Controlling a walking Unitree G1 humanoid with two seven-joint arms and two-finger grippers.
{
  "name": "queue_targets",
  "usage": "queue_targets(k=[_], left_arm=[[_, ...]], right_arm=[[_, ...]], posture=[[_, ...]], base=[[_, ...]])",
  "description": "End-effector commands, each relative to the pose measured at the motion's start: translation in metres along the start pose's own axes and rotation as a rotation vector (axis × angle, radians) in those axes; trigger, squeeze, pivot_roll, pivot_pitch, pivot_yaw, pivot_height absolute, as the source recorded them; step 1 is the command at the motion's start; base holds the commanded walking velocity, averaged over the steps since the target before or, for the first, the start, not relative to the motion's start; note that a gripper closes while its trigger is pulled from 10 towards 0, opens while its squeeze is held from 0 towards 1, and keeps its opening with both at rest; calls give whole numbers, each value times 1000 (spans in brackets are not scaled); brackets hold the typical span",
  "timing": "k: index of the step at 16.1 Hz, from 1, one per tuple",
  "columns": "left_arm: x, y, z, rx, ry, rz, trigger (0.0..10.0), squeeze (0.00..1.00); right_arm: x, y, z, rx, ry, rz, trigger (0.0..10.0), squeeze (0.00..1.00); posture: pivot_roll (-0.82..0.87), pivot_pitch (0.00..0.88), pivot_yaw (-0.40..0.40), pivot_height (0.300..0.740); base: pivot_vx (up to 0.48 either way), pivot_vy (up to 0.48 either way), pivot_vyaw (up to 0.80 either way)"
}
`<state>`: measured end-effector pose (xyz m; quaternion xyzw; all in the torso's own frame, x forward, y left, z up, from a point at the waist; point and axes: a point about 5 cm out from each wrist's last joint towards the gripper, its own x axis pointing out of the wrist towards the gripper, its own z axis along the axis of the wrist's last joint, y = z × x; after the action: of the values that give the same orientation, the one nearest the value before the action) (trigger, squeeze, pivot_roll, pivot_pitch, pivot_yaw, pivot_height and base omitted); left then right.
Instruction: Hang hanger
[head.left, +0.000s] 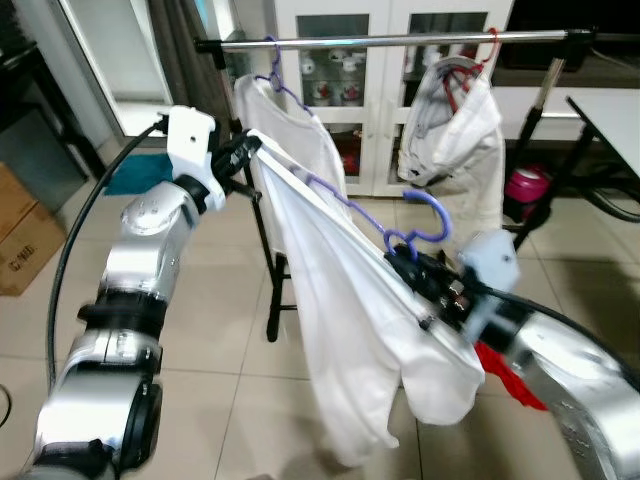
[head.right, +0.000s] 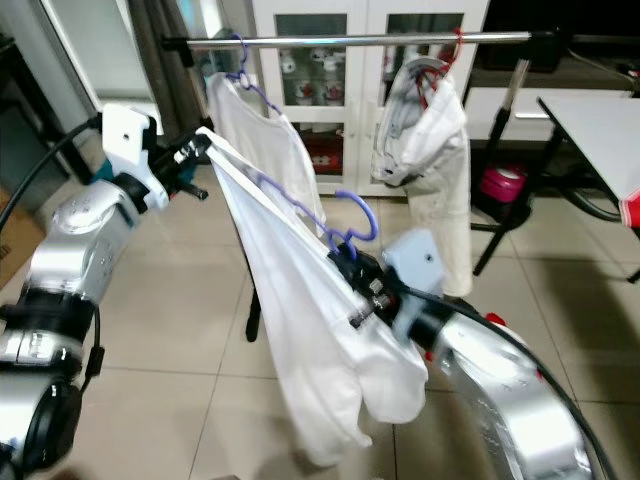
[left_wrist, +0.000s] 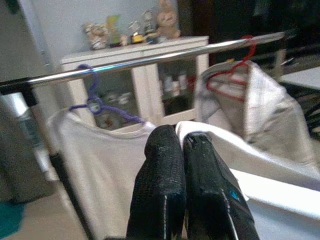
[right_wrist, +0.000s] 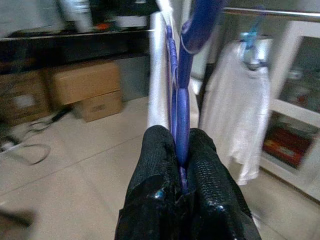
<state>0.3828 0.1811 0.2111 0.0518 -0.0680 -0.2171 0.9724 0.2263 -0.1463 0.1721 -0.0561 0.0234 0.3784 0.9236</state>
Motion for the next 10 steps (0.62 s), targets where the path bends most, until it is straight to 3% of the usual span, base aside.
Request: queue_targets(k=[1, 5, 8, 10], left_arm=[[1, 17, 16, 34, -43, 66, 0, 0], [3, 4, -17, 5, 93, -18, 0, 0], [-2, -26, -44, -80, 118, -108, 0, 0], [-4, -43, -52, -121, 119, -168, 0, 0]], right_arm=[[-7, -1, 1, 4, -2, 20, 0, 0], [-6, -17, 10, 101, -113, -154, 0, 0], [-1, -31, 18, 205, -223, -298, 0, 0], [5, -36, 20, 239, -262, -353, 0, 0]], posture=[[-159, 0, 111, 740], [-169, 0, 130, 740], [-155, 0, 124, 740], [-148, 0, 117, 740]], base=[[0, 0, 0], [0, 0, 0], [0, 0, 0], [0, 0, 0]])
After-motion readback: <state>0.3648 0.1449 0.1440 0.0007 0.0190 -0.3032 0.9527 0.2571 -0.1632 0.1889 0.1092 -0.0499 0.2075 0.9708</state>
